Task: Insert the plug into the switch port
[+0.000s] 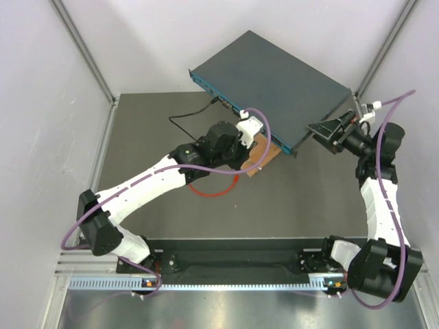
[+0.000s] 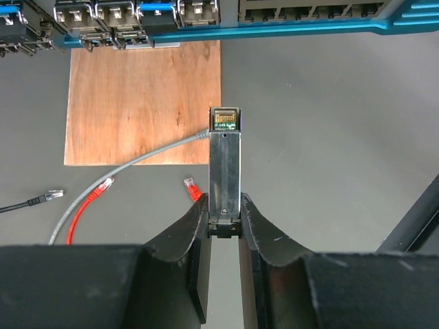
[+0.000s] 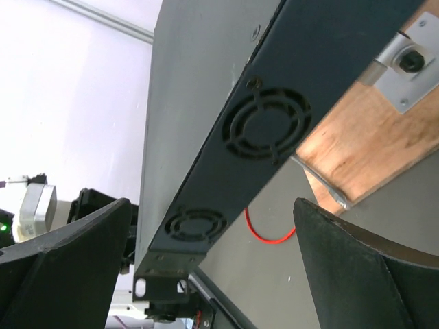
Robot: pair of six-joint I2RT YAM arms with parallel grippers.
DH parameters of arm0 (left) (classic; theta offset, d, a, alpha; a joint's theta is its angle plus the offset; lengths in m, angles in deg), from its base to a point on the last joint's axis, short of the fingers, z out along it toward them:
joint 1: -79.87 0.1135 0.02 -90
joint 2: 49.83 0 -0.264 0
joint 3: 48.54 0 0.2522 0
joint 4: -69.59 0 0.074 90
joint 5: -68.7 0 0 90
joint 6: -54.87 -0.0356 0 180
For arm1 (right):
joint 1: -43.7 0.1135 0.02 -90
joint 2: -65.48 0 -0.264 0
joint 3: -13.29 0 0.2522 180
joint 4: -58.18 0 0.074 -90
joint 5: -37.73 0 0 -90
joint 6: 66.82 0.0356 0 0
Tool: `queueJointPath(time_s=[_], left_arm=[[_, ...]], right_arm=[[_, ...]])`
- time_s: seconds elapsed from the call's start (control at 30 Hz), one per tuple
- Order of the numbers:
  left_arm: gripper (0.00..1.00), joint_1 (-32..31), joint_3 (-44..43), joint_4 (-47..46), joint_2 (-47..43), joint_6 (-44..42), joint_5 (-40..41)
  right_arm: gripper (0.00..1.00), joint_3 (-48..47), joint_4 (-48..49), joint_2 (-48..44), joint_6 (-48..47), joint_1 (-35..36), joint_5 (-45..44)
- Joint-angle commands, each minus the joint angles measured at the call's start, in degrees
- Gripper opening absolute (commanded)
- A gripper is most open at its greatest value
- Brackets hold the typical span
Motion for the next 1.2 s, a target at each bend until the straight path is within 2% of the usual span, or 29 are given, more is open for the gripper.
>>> queueJointPath(time_s=[0.0, 0.07, 0.17, 0.27, 0.3, 0.37, 0.4, 0.43, 0.47, 0.57, 0.6, 0.67, 1.17], left_arm=[[0.0, 0.1, -3.5, -0.5, -0.8, -0.6, 0.6], [0.0, 0.0, -4.2, -0.5, -0.2, -1.0, 0.4], [0.0, 0.0, -5.9, -0.5, 1.1, -1.1, 2.2], [0.0, 0.0, -7.3, -0.3, 2.1, -2.8, 3.1], [0.0, 0.0, -7.7, -0.1, 2.5, -2.8, 3.0], [0.0, 0.0, -8.2, 0.2, 3.3, -2.8, 3.5], [0.0, 0.0, -8.6, 0.7, 3.5, -2.5, 3.7], [0.0, 0.0, -8.8, 0.9, 3.8, -2.5, 3.9], [0.0, 0.0, -8.7, 1.0, 4.1, -2.4, 3.9], [0.0, 0.0, -8.5, 1.0, 4.3, -2.4, 3.7], [0.0, 0.0, -8.6, 1.0, 4.3, -2.3, 3.9], [0.0, 0.0, -8.6, 1.0, 4.5, -2.7, 3.9], [0.0, 2.3, -12.8, 1.1, 7.6, -3.9, 4.1]], right_arm=[[1.0, -0.7, 7.4, 2.1, 0.4, 2.4, -2.7], [1.0, -1.1, 9.4, 3.3, 1.1, 3.3, -2.6], [0.95, -1.9, 10.5, 4.3, 1.6, 4.7, -2.3], [0.79, -2.0, 12.0, 4.7, 2.1, 5.9, -2.4], [0.68, -1.9, 12.6, 4.7, 2.4, 6.2, -2.4], [0.55, -1.6, 13.0, 4.7, 2.8, 6.7, -2.4], [0.44, -1.5, 13.3, 4.6, 2.8, 6.7, -2.3], [0.39, -1.4, 13.4, 4.6, 2.9, 6.8, -2.3], [0.3, -1.3, 13.3, 4.6, 2.8, 6.8, -2.3], [0.18, -1.5, 13.1, 4.6, 2.8, 6.9, -2.2], [0.09, -1.5, 13.0, 4.6, 2.8, 7.0, -2.2], [0.0, -1.6, 12.9, 4.7, 2.8, 6.9, -2.2], [0.0, -1.5, 12.0, 4.1, 2.4, 7.0, -1.9]])
